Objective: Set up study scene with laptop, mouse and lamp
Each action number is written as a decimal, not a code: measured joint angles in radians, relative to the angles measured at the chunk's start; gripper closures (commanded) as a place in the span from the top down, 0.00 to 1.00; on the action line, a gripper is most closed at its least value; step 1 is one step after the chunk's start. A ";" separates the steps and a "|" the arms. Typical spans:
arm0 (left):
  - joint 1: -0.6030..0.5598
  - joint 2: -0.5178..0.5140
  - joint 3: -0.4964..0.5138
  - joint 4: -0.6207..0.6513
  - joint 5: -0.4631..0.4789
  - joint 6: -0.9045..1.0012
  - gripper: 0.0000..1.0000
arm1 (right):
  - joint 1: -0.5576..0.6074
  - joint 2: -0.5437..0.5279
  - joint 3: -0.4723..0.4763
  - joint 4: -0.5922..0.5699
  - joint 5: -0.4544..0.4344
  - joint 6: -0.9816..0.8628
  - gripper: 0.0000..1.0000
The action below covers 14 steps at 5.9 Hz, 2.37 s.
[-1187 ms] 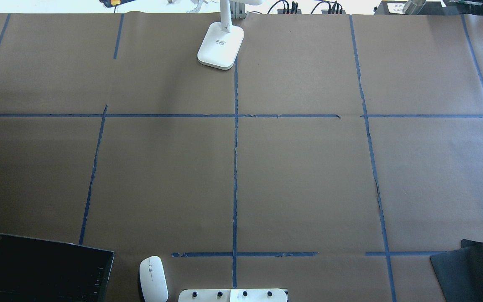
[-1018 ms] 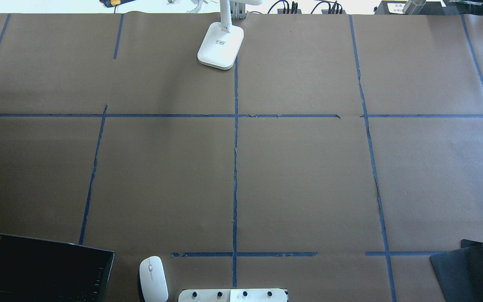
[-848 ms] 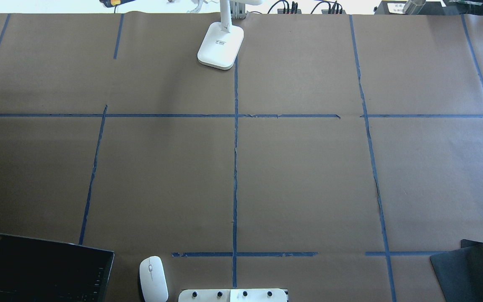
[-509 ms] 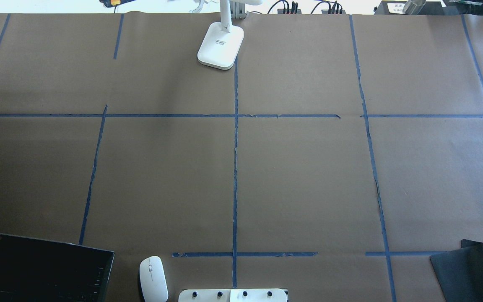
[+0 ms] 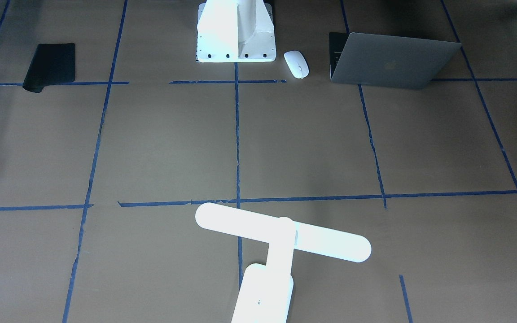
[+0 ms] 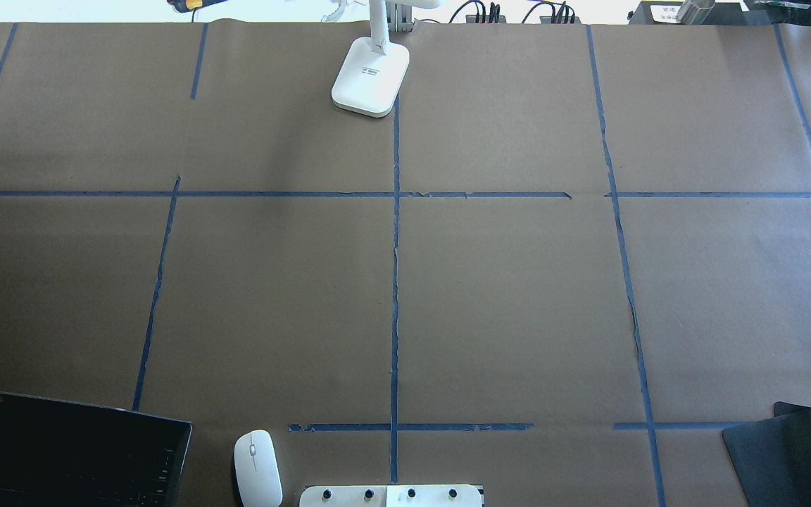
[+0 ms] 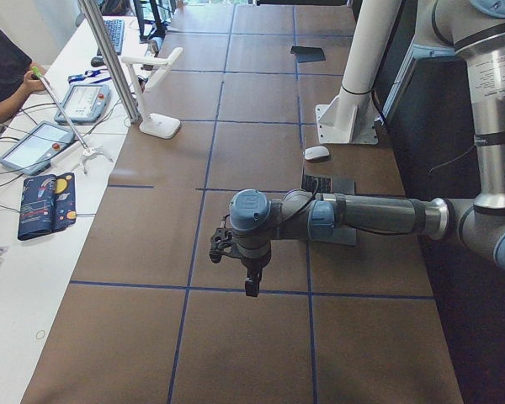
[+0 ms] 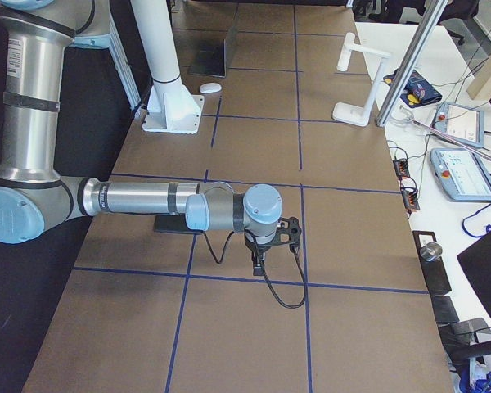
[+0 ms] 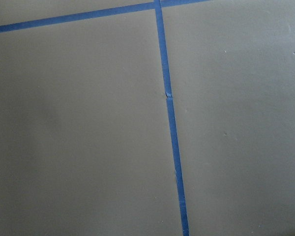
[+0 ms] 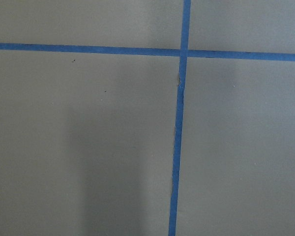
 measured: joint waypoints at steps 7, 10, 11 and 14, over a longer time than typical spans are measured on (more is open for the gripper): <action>0.024 0.003 -0.041 -0.011 -0.107 -0.090 1.00 | 0.000 -0.017 0.011 0.001 0.032 -0.002 1.00; 0.222 0.007 -0.227 -0.015 -0.170 -0.473 1.00 | -0.001 -0.019 0.014 0.001 0.035 -0.011 1.00; 0.265 0.027 -0.293 -0.015 -0.170 -0.670 1.00 | -0.003 -0.022 0.015 0.001 0.036 -0.012 1.00; 0.479 0.057 -0.491 -0.020 -0.095 -1.292 1.00 | -0.012 -0.028 0.014 0.013 0.046 -0.014 1.00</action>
